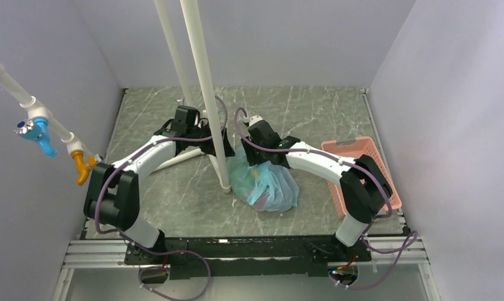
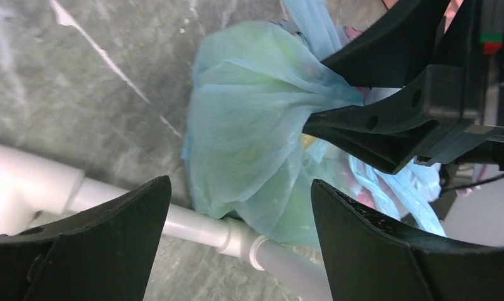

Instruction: Take the fake fruits out of the plastic bag

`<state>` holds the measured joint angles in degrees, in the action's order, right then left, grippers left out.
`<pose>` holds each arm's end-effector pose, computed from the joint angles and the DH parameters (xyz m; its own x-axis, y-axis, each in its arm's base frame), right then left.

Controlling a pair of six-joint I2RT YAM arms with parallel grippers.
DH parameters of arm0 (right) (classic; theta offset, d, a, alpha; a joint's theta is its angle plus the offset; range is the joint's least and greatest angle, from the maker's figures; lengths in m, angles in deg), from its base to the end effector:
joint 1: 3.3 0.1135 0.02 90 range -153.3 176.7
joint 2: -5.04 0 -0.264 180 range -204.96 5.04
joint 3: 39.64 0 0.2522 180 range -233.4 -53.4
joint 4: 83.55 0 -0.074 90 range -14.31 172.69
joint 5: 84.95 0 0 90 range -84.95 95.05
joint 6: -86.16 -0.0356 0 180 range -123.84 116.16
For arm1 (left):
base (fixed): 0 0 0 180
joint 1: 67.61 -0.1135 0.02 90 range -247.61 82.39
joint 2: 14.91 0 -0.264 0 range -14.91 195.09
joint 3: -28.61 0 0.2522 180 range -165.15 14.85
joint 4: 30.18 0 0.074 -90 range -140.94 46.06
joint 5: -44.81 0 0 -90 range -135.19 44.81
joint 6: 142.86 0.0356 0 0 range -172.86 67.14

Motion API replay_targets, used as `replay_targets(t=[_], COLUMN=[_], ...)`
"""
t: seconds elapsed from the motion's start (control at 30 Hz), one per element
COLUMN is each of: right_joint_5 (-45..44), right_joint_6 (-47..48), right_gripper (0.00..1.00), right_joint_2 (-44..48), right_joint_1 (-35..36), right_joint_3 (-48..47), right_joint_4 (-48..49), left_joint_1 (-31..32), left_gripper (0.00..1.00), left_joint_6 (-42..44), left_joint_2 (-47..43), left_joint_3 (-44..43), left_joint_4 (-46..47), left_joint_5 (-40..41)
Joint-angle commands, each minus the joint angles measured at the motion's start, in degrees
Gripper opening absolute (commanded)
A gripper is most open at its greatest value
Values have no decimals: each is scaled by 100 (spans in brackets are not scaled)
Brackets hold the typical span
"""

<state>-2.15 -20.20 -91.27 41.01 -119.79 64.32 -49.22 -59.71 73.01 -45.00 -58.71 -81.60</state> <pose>0.2636 0.2511 0.2241 -0.6910 -0.2840 -0.6648 -0.4572 0.8840 0.0976 0.3065 -0.1242 0.2452 -0.7202 0.1383 -0.6799 0.5852 0.6475 -0.4882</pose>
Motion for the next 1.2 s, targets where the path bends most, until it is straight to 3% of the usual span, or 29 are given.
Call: replay_targets(t=[0.0,0.17,0.3,0.47,0.67,0.8,0.87,0.97,1.17], right_joint_5=[436,678,860,490,27,-275,-431,-629,-495], right_joint_6=[245,81,-79,-247,-215,-253,-340,-582,-739], right_gripper=[46,46,50,71,78,79,79,77,70], right_joint_2=[-31,154,274,651,1251,1639,1739,1833,2049], right_joint_1=[-28,-68,-82,-109,-296,-292,-289,-278,-178], right_joint_3=[-407,-186,-53,165,568,737,746,737,944], right_joint_4=[610,904,1026,888,429,-96,-419,-835,-682], left_joint_1=[193,357,476,560,567,578,578,578,578], left_gripper=[87,85,76,45,20,10,0,0,0], left_joint_6=[66,155,146,52,135,148,210,165,168], left_joint_2=[313,631,902,998,984,1050,1092,1057,996], left_joint_3=[-394,-507,-634,-724,-808,-904,-1042,-1061,-1074], left_joint_4=[44,-9,-42,-18,-115,-207,-405,-483,-547], left_joint_5=[-695,-575,-529,-418,-526,-591,-585,-554,-492])
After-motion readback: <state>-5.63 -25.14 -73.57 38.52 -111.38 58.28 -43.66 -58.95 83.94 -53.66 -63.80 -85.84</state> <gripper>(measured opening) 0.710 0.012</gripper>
